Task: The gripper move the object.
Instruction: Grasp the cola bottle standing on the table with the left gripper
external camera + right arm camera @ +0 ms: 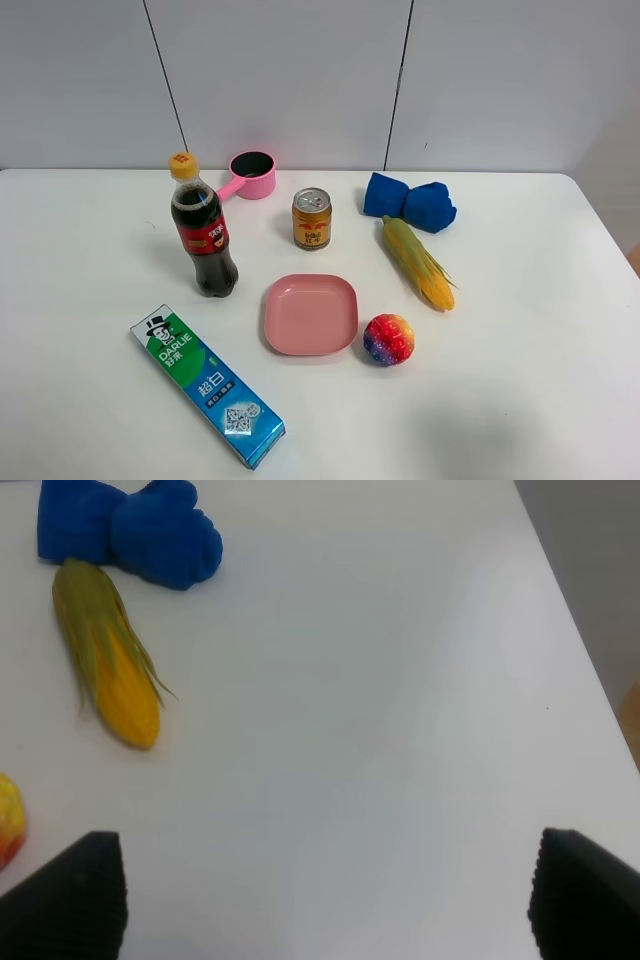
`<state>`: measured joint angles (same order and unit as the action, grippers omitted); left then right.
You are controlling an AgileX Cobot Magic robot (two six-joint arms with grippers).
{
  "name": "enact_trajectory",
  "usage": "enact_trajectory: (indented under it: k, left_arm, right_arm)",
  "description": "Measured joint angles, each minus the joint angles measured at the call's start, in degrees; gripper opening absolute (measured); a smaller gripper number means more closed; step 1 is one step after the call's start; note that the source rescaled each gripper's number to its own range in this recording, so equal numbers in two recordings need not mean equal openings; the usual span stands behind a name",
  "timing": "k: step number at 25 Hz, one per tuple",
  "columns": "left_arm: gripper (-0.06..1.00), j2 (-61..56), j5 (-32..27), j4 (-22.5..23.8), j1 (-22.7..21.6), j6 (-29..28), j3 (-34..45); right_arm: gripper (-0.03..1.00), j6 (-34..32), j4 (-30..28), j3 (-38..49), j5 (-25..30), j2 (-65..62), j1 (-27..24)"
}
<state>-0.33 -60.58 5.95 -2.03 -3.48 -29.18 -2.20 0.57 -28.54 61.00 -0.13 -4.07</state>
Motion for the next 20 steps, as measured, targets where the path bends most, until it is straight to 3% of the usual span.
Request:
enact_trajectory:
  k: [13,20]
  left_arm:
    - [1.00,0.7,1.9,0.1,0.0,2.2,-1.4]
    - [1.00,12.8,7.2,-1.7,0.0,7.4,-8.6]
  right_arm:
    - [1.00,0.0,0.0,0.0,0.0,0.0,0.0]
    - [1.00,0.0,0.0,0.0,0.0,0.0,0.0]
